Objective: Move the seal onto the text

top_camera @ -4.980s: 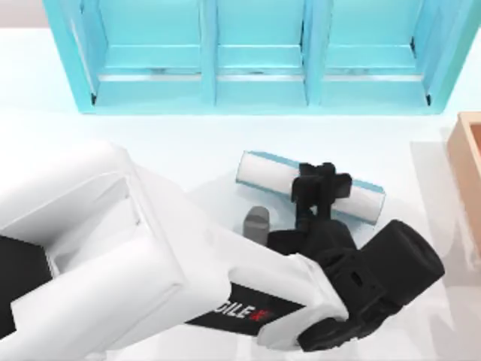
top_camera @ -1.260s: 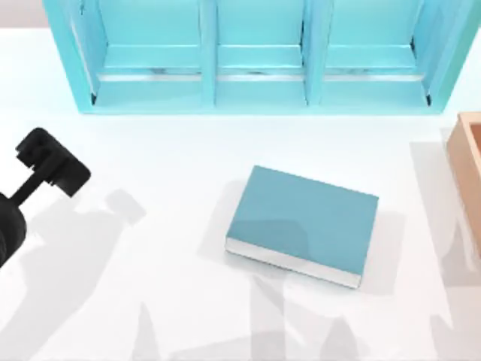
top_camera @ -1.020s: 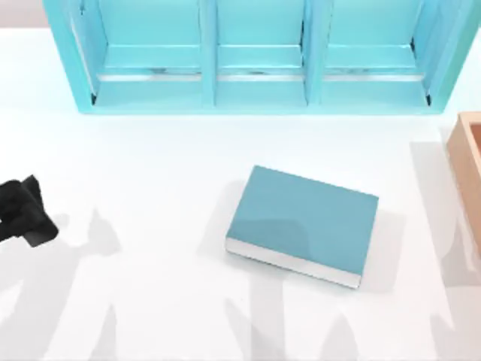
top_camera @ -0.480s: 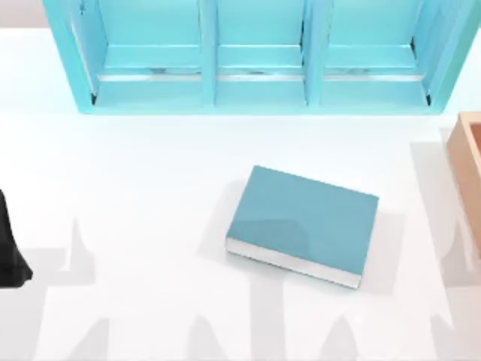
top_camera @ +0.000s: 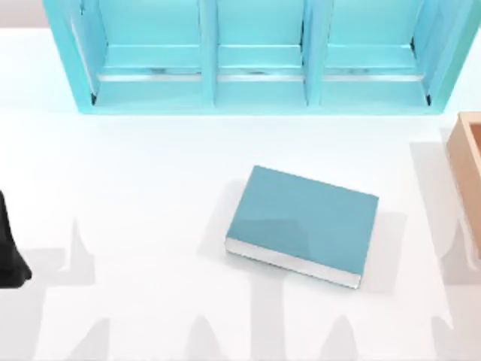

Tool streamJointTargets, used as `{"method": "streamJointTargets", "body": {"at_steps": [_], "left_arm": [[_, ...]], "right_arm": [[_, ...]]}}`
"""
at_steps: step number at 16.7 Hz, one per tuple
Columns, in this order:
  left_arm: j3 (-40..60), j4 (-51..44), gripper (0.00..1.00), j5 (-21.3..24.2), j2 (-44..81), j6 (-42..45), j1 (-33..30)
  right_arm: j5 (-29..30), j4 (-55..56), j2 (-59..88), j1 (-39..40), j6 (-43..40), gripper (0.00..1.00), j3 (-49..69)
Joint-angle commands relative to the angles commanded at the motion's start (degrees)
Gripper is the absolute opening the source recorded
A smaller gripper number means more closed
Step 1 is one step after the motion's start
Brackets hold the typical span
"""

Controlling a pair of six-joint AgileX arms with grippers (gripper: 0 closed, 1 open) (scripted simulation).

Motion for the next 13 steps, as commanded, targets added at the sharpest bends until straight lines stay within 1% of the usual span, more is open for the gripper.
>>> {"method": "streamJointTargets", "body": {"at_steps": [2, 5, 8, 13], "left_arm": [[0.0, 0.0, 1.0, 0.0, 0.0, 0.0, 0.0], [0.0, 0.0, 1.0, 0.0, 0.0, 0.0, 0.0], [0.0, 0.0, 1.0, 0.0, 0.0, 0.0, 0.0], [0.0, 0.0, 1.0, 0.0, 0.0, 0.0, 0.0]], "right_arm": [[0.1, -3.6, 4.2, -0.9, -0.9, 1.0, 4.2], [0.1, -12.1, 15.2, -2.8, -2.9, 1.0, 14.6], [0.2, -23.0, 31.0, -5.0, -5.5, 1.0, 27.9], [0.3, -42.5, 61.7, -9.3, -9.8, 1.0, 51.7]]}}
